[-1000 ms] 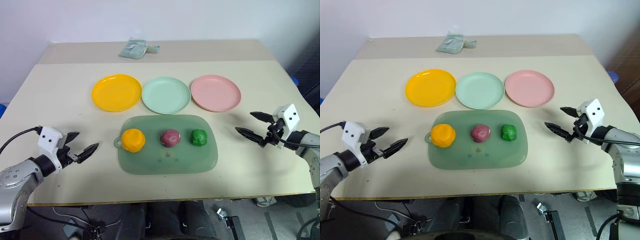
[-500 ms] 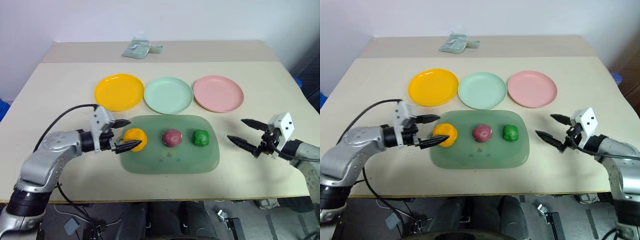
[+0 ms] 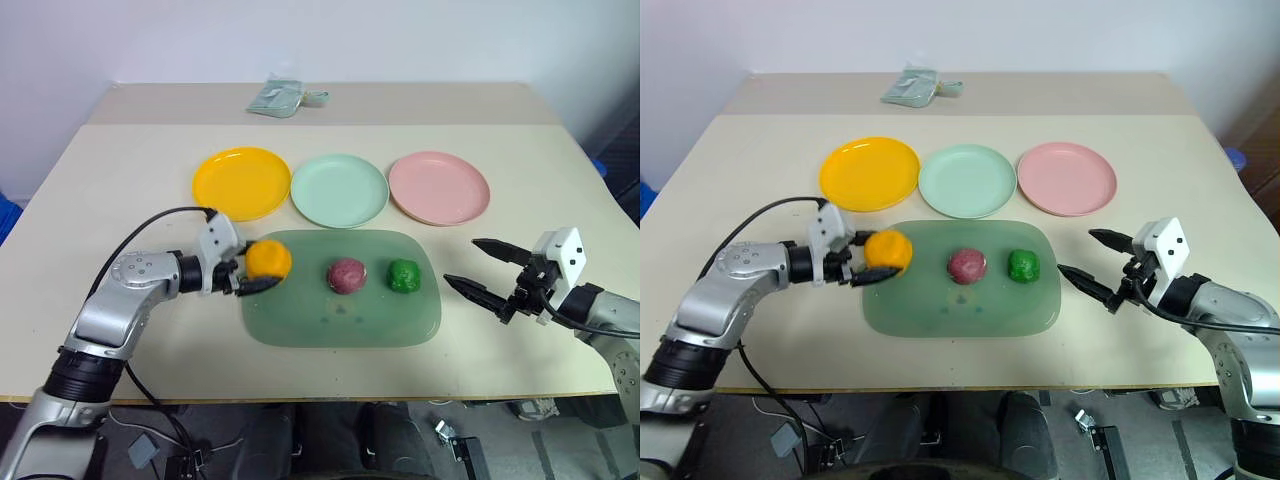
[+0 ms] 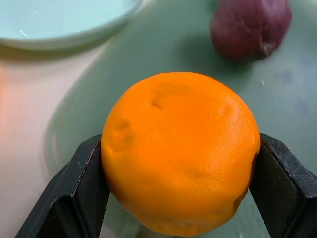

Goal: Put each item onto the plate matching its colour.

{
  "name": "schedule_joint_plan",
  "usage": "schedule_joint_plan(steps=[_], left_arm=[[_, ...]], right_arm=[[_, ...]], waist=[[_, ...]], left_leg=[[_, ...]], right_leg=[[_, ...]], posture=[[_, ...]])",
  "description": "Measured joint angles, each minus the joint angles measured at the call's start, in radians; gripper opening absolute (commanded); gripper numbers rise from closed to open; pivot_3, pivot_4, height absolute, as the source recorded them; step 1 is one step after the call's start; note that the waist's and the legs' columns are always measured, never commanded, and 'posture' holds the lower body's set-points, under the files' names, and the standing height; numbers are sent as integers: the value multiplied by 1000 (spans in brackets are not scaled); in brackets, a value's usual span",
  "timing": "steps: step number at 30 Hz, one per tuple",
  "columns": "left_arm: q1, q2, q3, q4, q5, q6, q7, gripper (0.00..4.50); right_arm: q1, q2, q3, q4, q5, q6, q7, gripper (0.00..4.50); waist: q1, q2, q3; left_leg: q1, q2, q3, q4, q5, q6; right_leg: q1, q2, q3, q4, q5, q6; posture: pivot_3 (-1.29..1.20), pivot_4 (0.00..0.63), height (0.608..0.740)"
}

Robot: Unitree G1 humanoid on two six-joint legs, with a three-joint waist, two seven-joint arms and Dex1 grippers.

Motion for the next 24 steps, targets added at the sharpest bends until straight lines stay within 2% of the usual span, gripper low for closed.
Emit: schedule_joint_plan(steps=[4,7,11,13,14,15,19,22,24], left_arm=[[-191,-29,46,210,105,-22,208,3271],[-336,-67,49,442,179,-23,331,3271],[-483,-149,48,764,220,-70,388,3271],[-523,-171,44,850,234,-104,392,3271],[-554,-177,43,898,243,-121,392,4306],[-576,-178,44,936,249,-135,392,4435],[-626,-178,50,1025,262,-194,391,4435],[-621,-170,69,1012,261,-246,372,4435],[-591,-150,84,935,254,-282,341,4435]], right_arm=[[-41,1,18,-14,5,12,-3,4500],[-71,7,53,-42,14,33,-2,4500],[-126,40,142,-135,47,73,-5,4500],[-143,60,182,-171,50,83,-13,4500],[-152,70,204,-185,49,86,-21,4500],[-157,79,217,-197,49,90,-29,4500],[-171,86,253,-211,28,112,-71,4500],[-201,85,301,-213,-21,128,-102,4500],[-241,85,354,-214,-73,133,-122,4500]], waist=[[-2,-1,0],[-2,-1,0],[-2,-4,1],[-2,-5,2],[-2,-6,2],[-2,-6,2],[-3,-6,2],[-4,-6,2],[-7,-6,2]], left_leg=[[0,-1,0,0,0,0],[0,-1,1,0,0,1],[-1,-2,1,0,-1,1],[-1,-2,1,0,-1,1],[-1,-2,1,0,-1,1],[-1,-2,1,0,-1,1],[-1,-2,1,0,-1,1],[-1,-1,1,0,0,1],[-1,-1,2,0,0,1]], right_leg=[[0,1,0,0,0,0],[1,1,0,0,-1,2],[0,1,-1,0,-1,3],[0,1,-1,0,-1,3],[0,1,-1,0,-1,3],[0,1,-1,0,-1,3],[0,1,-1,0,-1,3],[0,0,-1,1,-1,3],[-1,0,-1,2,-1,3]], posture=[[0,150,740],[0,150,740],[0,150,740],[0,150,740],[0,150,740],[0,150,740],[0,150,740],[0,150,740],[0,150,740]])
